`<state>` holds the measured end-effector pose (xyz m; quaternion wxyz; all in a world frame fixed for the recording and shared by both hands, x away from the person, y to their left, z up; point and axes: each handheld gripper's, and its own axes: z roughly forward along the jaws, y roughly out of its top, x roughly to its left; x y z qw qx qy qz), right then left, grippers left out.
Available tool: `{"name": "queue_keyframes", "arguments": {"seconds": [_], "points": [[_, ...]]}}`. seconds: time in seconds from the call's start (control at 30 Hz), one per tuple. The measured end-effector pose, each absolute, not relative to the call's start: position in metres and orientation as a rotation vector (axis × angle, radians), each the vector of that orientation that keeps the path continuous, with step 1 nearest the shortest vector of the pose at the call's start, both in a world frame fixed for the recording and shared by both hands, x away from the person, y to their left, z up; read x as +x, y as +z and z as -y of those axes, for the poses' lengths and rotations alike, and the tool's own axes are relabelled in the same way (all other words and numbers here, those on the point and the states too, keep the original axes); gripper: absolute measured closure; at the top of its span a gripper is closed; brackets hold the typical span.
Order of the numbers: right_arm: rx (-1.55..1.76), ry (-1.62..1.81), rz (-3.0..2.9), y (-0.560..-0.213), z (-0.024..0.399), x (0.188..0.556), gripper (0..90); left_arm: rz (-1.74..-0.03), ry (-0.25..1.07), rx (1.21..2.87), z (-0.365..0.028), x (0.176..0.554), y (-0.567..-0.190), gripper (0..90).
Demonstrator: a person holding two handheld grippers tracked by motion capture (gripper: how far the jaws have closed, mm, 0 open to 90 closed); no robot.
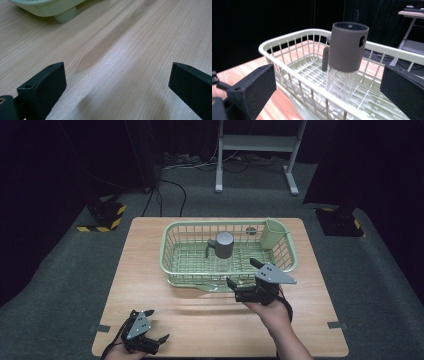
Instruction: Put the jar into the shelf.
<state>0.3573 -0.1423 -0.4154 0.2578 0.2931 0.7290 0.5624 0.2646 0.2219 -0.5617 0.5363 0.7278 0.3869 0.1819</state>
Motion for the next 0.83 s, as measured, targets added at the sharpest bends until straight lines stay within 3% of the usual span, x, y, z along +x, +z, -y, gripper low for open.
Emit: {"name": "queue_keyframes", "arguments": {"seconds": [0.83], "points": [[0.902,1.346,-2.121,-0.519,0.158,0.322,0.0,-0.917,0.441,1.738,-0.222,0.264,-0.562,1.7]]}}
